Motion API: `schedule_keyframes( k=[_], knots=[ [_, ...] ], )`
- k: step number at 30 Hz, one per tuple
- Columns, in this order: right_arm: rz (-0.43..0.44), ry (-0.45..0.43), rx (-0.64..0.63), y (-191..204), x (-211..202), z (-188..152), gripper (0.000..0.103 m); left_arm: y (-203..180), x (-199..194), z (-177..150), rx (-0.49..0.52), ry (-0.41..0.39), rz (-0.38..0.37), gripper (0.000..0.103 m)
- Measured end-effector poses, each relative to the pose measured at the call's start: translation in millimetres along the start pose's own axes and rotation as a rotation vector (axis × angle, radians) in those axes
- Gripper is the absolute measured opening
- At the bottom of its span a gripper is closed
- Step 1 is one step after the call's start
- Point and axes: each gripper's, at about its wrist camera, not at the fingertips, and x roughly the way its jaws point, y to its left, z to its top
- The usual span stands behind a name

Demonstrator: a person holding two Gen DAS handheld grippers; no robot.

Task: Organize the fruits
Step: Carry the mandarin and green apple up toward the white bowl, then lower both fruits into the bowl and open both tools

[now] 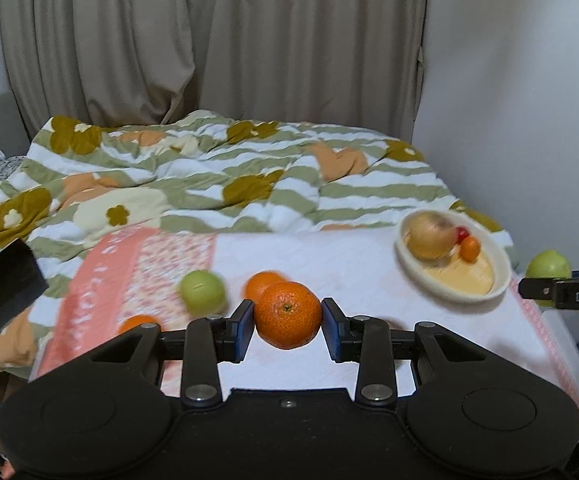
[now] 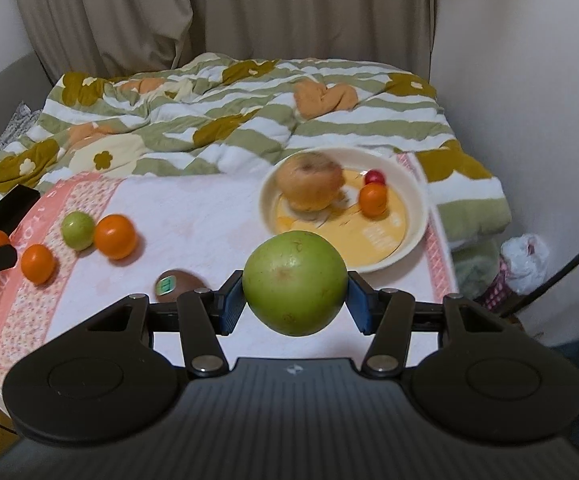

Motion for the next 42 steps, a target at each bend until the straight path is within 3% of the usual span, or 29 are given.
schedule_keyframes(
  k=[8,19,30,39,40,42],
  knots=[
    [0.029,-0.004,-0.039,-62,23,32,0.069,-75,36,24,-0.016,-0.002,-0.018,0.04],
    [0.048,0.007,-0.046,-113,72,63,0.069,-165,114,45,0.113,0.069,-0.081,0.04],
    [0.019,0.055,0.011,-133,111,66,0.069,-197,196,37,0.242,0.194,-0.155,0.04],
    [0.002,0.088,0.036,-135,129,64,0.069,-201,223,33,0.291,0.258,-0.181,0.04],
    [-0.001,0.088,0.039,-135,129,64,0.069,-200,223,33,0.293,0.262,-0.186,0.042],
    [-0.003,0.089,0.047,-137,129,66,0.069,-199,220,35,0.289,0.259,-0.202,0.072]
  ],
)
